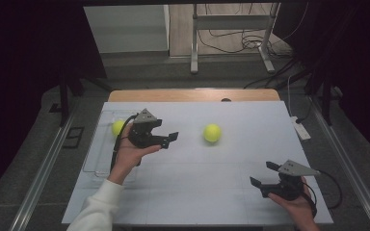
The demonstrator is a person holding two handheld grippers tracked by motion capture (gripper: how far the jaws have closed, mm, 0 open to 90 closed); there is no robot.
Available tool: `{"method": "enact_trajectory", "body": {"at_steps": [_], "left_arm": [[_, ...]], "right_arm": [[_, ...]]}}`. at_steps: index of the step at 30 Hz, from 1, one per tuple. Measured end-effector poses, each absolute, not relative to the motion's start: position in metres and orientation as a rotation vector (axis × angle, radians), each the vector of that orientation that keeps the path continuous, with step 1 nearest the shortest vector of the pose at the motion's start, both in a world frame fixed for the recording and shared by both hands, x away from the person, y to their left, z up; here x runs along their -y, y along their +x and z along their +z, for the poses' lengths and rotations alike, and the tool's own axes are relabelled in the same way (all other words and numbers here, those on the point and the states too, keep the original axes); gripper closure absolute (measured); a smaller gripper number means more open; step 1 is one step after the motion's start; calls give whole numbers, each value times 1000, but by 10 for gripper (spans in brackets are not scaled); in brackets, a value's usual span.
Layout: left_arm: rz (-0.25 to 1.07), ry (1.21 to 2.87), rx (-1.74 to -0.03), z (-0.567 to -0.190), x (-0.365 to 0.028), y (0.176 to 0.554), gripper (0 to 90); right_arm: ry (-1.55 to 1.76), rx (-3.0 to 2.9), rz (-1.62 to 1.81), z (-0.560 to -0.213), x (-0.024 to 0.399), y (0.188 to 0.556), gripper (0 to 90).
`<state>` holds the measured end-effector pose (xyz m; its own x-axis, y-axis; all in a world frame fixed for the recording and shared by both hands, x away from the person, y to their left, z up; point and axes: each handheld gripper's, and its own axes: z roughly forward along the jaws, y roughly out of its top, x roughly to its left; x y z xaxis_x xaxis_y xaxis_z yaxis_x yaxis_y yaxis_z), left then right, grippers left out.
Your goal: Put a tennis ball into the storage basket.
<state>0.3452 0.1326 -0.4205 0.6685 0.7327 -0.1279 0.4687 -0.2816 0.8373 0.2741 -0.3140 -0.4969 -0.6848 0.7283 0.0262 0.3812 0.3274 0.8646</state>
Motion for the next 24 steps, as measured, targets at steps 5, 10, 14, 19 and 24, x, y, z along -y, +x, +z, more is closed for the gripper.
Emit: {"method": "enact_trajectory", "body": {"at_steps": [5,10,14,19,24], "left_arm": [[346,1939,-933,-420,-129,348,188],[347,1941,-936,-424,-123,351,188],[327,1966,-932,-427,-114,357,188],[317,1983,-934,-430,-109,362,188],[306,1995,-941,-433,-107,367,186]], "right_arm": [[989,-2232,1297,-498,314,274,126],[987,-2223,1304,-496,315,274,126],[984,-2219,1300,-496,315,273,126],[983,-2218,1302,-496,316,273,126],[986,-2217,1300,-496,317,273,126]]}}
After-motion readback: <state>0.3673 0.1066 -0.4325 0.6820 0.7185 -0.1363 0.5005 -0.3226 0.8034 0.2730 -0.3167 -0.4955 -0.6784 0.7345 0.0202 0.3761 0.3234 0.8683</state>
